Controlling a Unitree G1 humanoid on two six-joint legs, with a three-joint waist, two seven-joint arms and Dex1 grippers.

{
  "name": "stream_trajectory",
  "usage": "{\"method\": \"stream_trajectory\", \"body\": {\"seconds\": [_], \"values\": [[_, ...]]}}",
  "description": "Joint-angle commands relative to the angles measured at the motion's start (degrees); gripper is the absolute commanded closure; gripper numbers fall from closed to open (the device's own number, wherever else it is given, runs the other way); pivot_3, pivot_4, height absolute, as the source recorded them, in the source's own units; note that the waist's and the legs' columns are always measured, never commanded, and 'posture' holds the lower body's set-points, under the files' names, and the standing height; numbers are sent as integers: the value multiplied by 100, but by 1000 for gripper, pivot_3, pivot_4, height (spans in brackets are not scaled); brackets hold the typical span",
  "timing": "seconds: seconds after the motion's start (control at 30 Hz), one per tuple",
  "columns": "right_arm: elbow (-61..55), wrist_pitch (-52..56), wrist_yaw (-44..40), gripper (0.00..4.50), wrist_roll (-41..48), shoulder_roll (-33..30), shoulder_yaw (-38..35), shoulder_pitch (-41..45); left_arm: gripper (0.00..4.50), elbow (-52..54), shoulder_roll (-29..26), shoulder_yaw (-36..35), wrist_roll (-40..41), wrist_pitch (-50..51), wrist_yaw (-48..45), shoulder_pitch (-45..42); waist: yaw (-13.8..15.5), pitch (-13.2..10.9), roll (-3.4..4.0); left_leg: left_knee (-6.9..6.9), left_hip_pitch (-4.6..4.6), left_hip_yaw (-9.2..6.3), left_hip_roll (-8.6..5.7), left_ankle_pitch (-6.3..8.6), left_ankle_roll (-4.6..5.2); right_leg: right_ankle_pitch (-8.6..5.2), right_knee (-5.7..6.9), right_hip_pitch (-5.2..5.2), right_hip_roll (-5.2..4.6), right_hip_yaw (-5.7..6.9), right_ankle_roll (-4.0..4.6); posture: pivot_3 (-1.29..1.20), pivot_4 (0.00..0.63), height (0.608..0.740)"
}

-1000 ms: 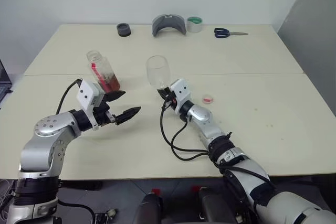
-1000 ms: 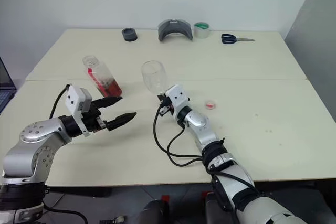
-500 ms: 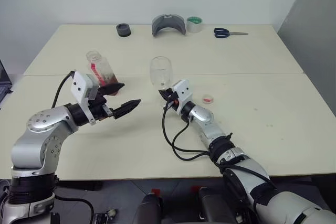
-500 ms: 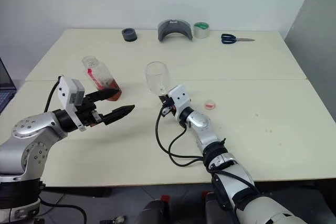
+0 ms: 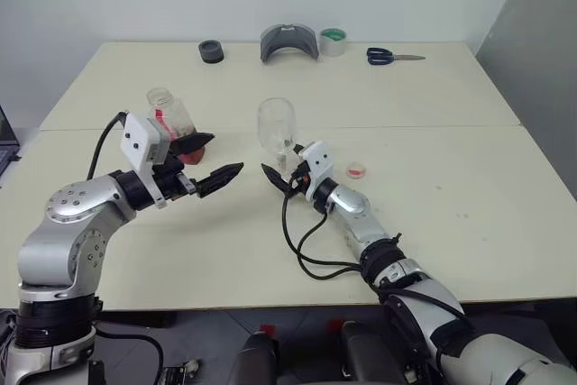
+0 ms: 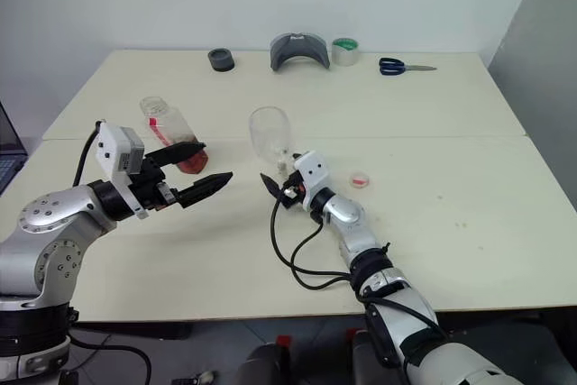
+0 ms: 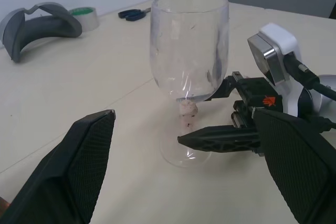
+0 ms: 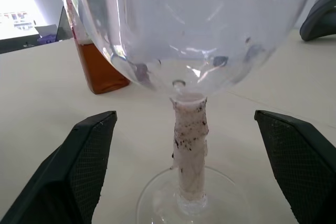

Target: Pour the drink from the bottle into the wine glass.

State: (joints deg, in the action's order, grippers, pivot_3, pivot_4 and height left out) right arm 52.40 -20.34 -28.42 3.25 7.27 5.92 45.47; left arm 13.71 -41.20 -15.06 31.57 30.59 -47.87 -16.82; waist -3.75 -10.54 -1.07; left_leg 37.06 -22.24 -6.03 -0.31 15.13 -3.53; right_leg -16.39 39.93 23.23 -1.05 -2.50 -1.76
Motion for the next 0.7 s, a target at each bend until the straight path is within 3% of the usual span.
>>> {"method": "stream_trajectory", "body": {"seconds": [0.03,0.27,0.4,0.53,0.7], "values": [[-438,119,-52,47,-41,-25,59,-164,0,227,68,-58,57,-78,146,-6,1,0,0,0,0,0,0,0,0,0,0,0,0,0,0,0,150,740],[-2329,1248,-525,47,256,-476,190,-1189,0,2,330,-101,-340,-376,580,546,39,0,0,-2,-1,-3,-1,0,0,0,-4,0,-5,-2,0,0,150,740],[-4622,2492,-1148,47,584,-1243,566,-2430,0,-480,628,-204,-742,-757,1095,926,57,0,1,-3,2,-9,4,1,1,-2,-4,-3,-9,-4,2,0,150,740],[-5979,3257,-1211,47,773,-1671,748,-3027,0,-1228,783,-231,-1218,-1338,1558,784,51,1,-2,-3,3,-12,6,1,1,-3,-6,-3,-10,-1,1,0,150,740],[-6877,3759,-1130,47,923,-1956,745,-3237,0,-2172,834,-138,-1498,-1902,1699,350,66,3,-6,-5,8,-8,4,1,1,-3,-4,-6,-5,9,1,0,150,740]]}}
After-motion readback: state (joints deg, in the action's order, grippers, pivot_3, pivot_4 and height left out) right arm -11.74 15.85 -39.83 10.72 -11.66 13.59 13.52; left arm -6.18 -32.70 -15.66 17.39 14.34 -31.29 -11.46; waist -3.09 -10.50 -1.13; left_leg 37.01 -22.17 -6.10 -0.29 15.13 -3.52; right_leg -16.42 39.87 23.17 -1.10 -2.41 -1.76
